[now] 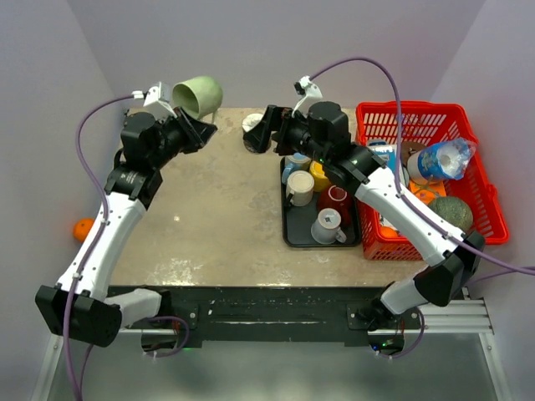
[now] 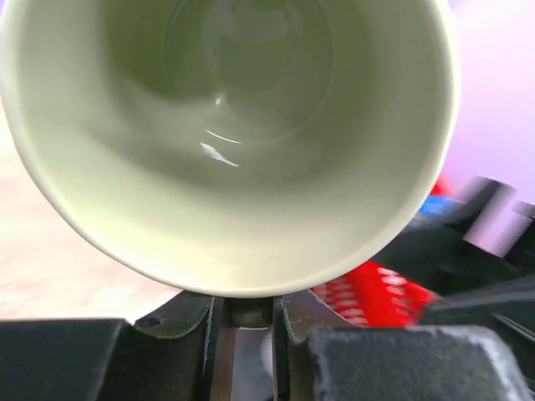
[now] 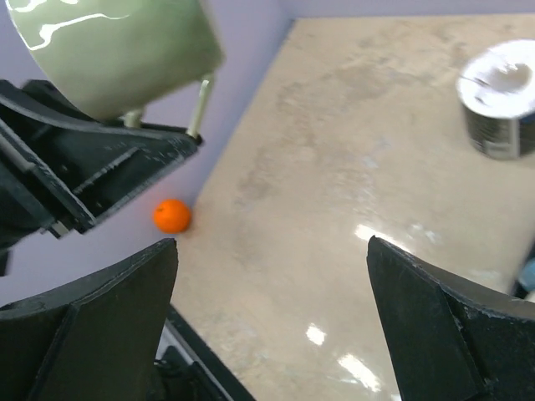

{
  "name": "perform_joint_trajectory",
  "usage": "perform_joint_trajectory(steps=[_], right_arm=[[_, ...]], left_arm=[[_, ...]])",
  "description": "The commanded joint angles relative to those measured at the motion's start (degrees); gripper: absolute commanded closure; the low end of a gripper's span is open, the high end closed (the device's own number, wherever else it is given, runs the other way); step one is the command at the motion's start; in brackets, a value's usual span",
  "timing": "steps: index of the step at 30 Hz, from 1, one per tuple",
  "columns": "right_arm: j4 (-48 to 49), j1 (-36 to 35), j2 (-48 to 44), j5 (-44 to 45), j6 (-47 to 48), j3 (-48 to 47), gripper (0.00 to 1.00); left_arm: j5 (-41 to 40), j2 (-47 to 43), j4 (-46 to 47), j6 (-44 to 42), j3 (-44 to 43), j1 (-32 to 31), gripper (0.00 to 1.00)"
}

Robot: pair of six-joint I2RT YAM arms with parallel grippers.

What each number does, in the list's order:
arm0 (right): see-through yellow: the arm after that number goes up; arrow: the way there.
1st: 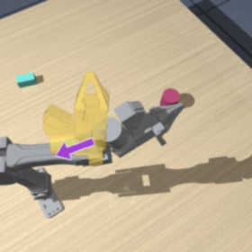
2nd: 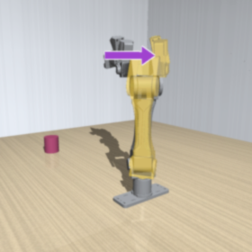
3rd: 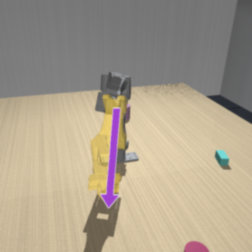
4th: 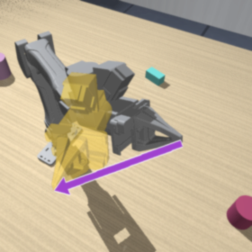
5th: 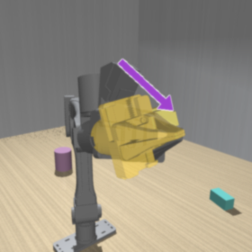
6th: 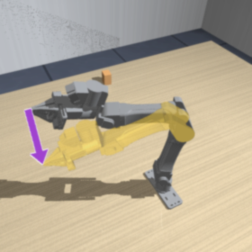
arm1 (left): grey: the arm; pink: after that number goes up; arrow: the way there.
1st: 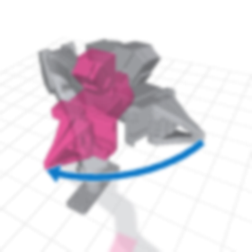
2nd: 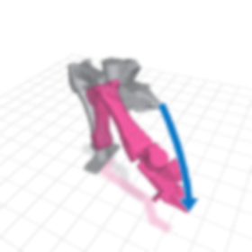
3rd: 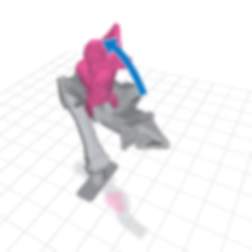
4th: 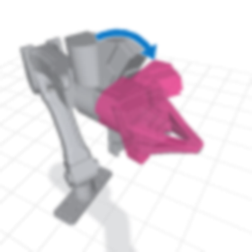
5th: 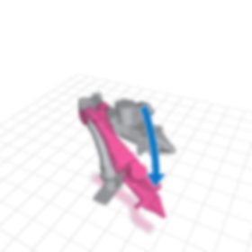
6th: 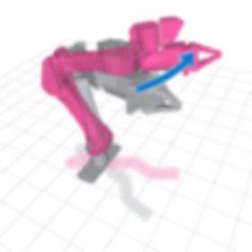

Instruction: Turn the mug right side up

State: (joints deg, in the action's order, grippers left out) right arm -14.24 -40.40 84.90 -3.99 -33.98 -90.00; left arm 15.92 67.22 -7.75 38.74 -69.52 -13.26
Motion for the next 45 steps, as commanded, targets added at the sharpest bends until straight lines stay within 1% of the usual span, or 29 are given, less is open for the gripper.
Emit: perform_joint_trajectory(steps=[1,3,4,5,6,9,15,19,24,29,33,39,43,45], right_arm=[[-8.5,0.5,1.3,8.9,1.7,-2.7,0.01],[-10.0,0.9,1.8,9.6,1.5,-2.5,0.01],[-10.4,1.0,1.9,9.6,1.5,-2.4,0.01],[-11.0,1.2,2.0,9.7,1.5,-2.3,0.01],[-11.3,1.3,2.5,9.7,1.4,-1.9,0.01],[-11.9,1.7,3.0,9.5,1.0,-1.6,0.01],[-13.2,2.3,4.8,9.1,1.2,-2.0,0.01],[-13.5,3.0,6.5,5.9,1.0,-3.2,0.01],[-14.3,3.4,6.9,5.1,1.5,-3.2,0.01],[-13.3,4.3,6.6,4.1,0.9,-1.4,0.01],[-13.5,5.0,7.6,4.1,0.9,-1.6,0.01],[-13.6,6.0,9.1,1.4,1.0,-2.3,0.01],[-14.2,6.8,9.8,1.0,0.9,-2.8,0.01],[-14.7,7.1,10.1,1.1,1.1,-3.2,0.01]], left_arm=[[-12.7,4.9,-14.0,-12.9,-6.0,5.1,1.0],[-18.7,7.4,-18.7,-15.4,-8.2,7.4,1.0],[-21.2,9.7,-23.1,-16.5,-9.0,9.5,1.0],[-24.8,10.8,-24.5,-17.8,-9.5,10.3,1.0],[-26.3,11.8,-26.3,-19.5,-9.5,11.8,1.0],[-29.1,14.7,-28.4,-22.1,-8.6,13.3,1.0],[-28.1,19.2,-27.8,-23.4,-4.8,21.3,1.0],[-25.5,24.8,-28.0,-23.5,-5.4,24.5,1.0],[-20.4,29.0,-28.1,-22.4,-4.7,27.3,1.0],[-16.4,31.6,-27.1,-22.0,-5.2,28.5,1.0],[-16.5,35.1,-28.4,-22.6,-7.4,28.7,1.0],[-17.7,38.9,-29.9,-23.4,-10.1,28.6,1.0],[-17.9,39.5,-30.1,-23.4,-11.1,28.6,1.0],[-17.9,39.2,-30.4,-23.5,-11.1,28.7,0.84]])
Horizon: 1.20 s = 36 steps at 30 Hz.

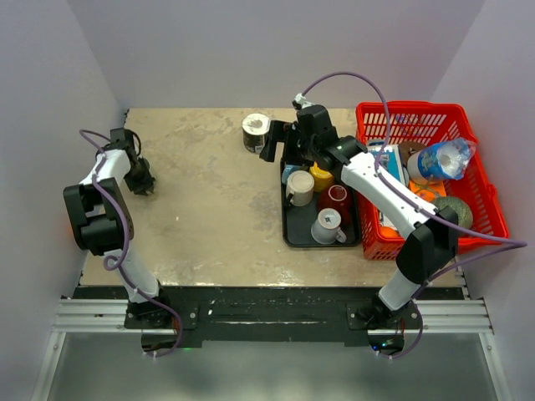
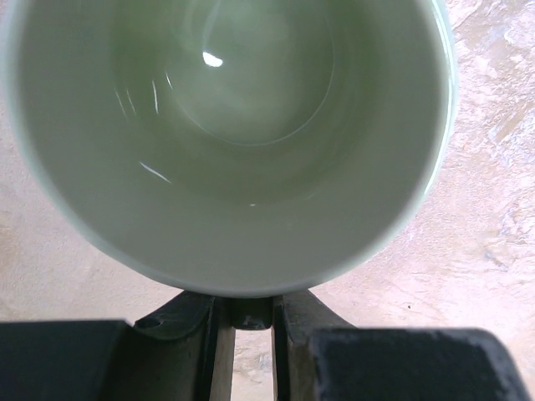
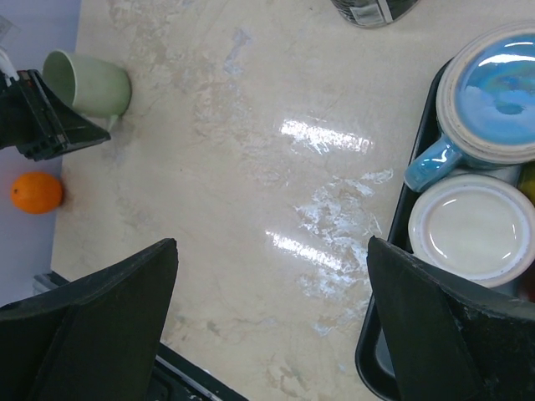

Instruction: Turn the mug right side up

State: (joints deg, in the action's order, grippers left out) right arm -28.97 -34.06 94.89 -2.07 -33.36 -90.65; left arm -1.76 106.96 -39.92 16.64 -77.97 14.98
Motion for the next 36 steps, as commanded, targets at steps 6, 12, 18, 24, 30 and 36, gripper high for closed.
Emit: perform_joint_trajectory(steps=[6,12,18,24,30,36], right_arm=[[-1.6,0.9,0.8,0.0,0.8,-3.0,0.01],[-1.9,1.0,0.7,0.3,0.8,-2.3,0.01],[-5.2,1.1,-0.1,5.6,3.3,-1.4,0.01],[-9.8,1.0,-0.4,14.9,7.3,0.9,0.01],[-8.8,0.9,-1.8,19.5,2.3,6.3,0.01],[-11.6,-2.9,0.8,27.7,-13.2,7.5,0.03]], left_arm=[[-1.1,-3.3,2.5,-2.2,-1.3,0.4,0.43],[-1.6,-9.0,2.9,-3.8,-0.2,0.3,0.22],[0.6,-18.3,3.5,-3.3,1.2,-0.4,0.01],[1.5,-31.3,8.5,-2.3,4.4,-0.5,0.01],[6.7,-40.3,16.9,1.0,6.0,-0.5,0.01],[13.5,-48.8,30.1,3.6,11.9,-0.5,0.01]])
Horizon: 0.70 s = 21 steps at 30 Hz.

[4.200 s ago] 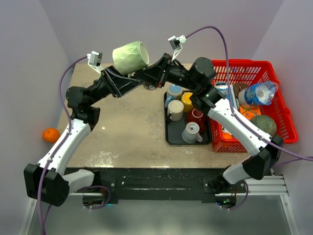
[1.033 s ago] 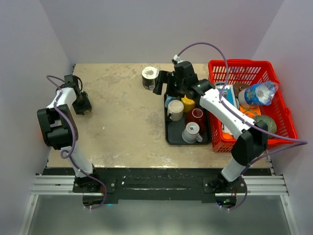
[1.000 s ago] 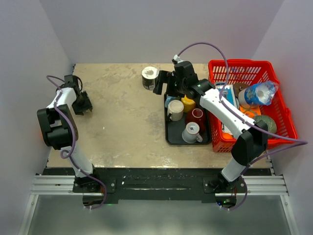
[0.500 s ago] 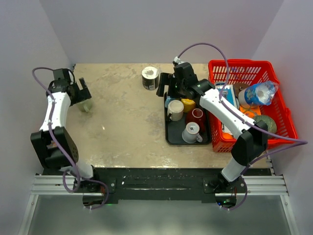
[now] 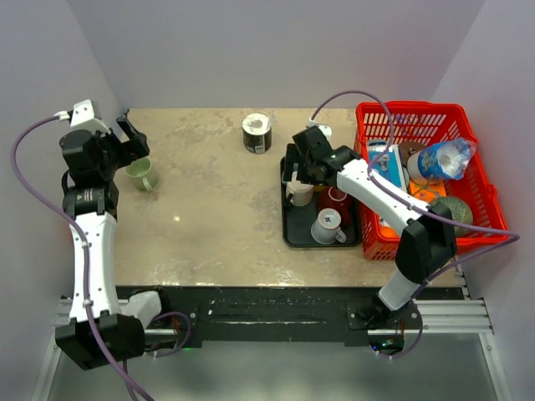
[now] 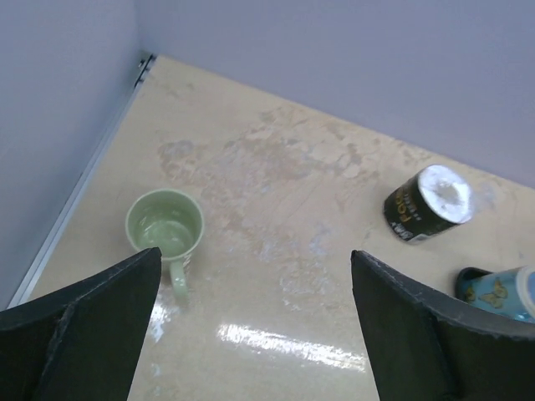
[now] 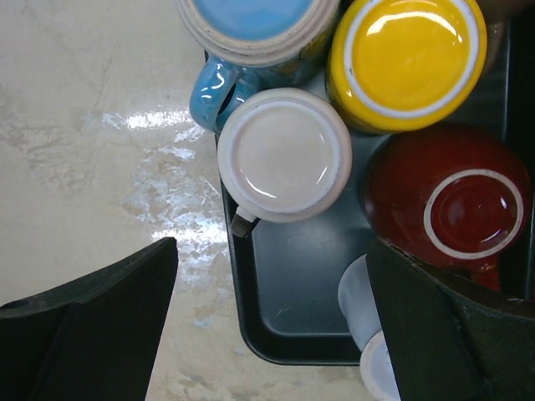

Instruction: Turn the mug right side up

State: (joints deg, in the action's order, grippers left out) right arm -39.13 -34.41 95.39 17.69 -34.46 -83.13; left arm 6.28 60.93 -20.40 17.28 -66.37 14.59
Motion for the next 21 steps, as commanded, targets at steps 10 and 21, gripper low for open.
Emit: perform_joint_trajectory(steps=[10,21], right_arm=[[-6.5,-7.4,7.7,14.8,-30.5,-0.6,0.06],[-5.9,-7.5,12.6,19.6,-40.2,1.0,0.18]], left_arm=[[1.2,-2.6,7.8,5.6,0.5,-0.9,0.01],[-1.4,-2.4,4.9,8.5,2.6,-0.9,0.01]])
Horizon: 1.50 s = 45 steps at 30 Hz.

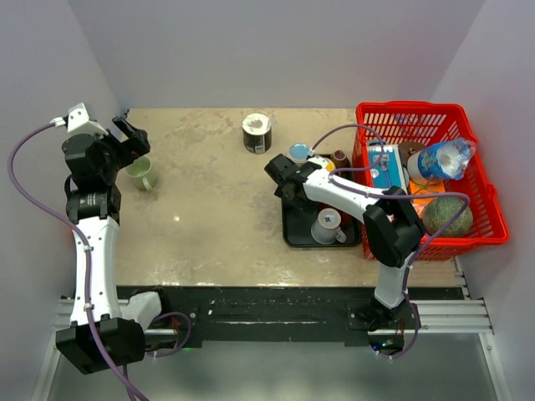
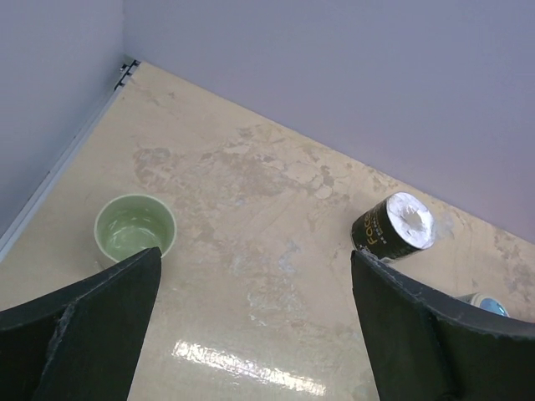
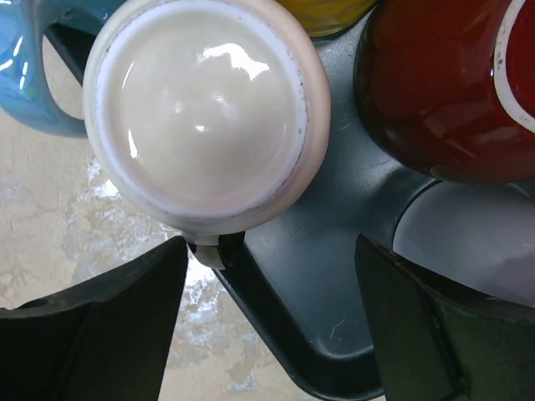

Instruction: Turn the mug right side up

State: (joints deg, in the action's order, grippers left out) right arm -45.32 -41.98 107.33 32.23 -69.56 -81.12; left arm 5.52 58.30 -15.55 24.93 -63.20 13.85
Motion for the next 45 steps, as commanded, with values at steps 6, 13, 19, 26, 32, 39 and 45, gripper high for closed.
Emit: perform_joint_trajectory(steps=[6,13,19,26,32,39,45], right_arm=[[3.2,0.1,1.8,4.9,-3.8,-0.1,0.25],[3.0,0.1,2.6,5.4,-3.3,-0.9,0.48],[2.3,0.1,2.4,4.8,-2.7,-0.7,0.61],[2.9,0.1,0.3,0.7,2.0,-0.3,1.0],[2.2,0.1,-3.4,-1.3,6.0,0.3,1.0],[9.1,0.1,-13.4,-4.1,13.0,4.7,1.0],[14.9,0.1,-23.6,-10.9,17.1,7.7,1.0]], left_arm=[[4.6,0.0,1.7,-0.7,0.3,-0.1,0.01],[5.9,0.4,1.9,-1.2,0.1,-1.3,0.01],[6.9,-0.1,2.5,-1.1,1.5,-1.7,0.01],[10.4,1.2,-1.6,-0.8,-0.1,-1.8,0.01],[18.7,-1.0,1.7,1.9,7.9,-2.4,0.01],[23.6,-5.7,5.3,4.9,13.7,-4.2,0.01],[25.2,-12.0,7.1,6.6,16.4,-5.9,0.01]])
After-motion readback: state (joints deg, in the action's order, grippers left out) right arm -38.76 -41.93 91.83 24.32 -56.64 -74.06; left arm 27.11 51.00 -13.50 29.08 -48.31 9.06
